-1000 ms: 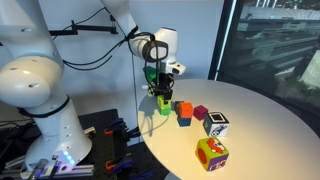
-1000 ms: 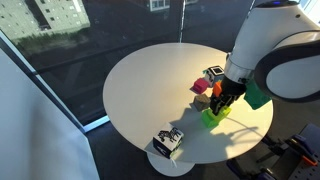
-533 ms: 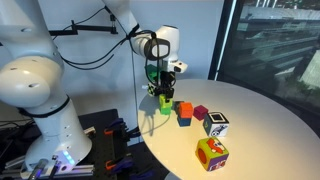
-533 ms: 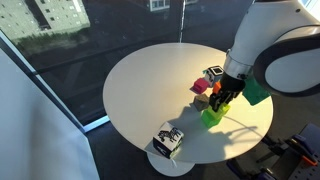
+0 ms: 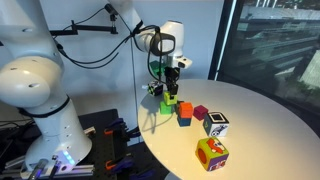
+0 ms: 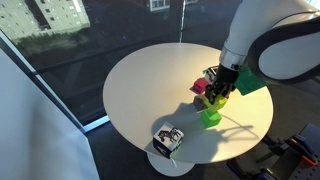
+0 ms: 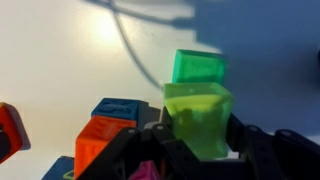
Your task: Put the yellow block on top of the grey block
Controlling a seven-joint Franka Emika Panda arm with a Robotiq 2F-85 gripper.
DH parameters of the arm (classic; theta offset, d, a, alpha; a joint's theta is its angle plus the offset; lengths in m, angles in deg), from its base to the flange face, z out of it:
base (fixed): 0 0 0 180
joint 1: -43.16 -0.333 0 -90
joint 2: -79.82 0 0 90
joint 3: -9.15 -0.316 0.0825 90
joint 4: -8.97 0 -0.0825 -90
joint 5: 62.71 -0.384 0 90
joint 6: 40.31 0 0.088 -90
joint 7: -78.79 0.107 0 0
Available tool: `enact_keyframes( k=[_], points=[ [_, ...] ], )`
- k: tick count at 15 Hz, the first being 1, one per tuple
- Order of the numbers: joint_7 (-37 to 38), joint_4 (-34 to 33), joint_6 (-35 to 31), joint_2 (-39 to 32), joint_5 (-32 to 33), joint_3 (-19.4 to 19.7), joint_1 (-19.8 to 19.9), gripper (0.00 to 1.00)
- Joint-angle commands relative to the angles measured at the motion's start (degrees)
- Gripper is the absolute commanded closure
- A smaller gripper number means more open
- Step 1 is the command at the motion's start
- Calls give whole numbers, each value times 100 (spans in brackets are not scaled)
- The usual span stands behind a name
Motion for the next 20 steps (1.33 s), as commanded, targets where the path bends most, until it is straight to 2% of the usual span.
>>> enact_keyframes(
  k=[1, 12, 20],
  points=[
    [391, -438, 295, -246, 210, 87, -54, 75],
    [623, -1074, 557, -737, 194, 322, -87, 75],
    [527, -1274, 543, -993, 65, 405, -115, 75]
  ],
)
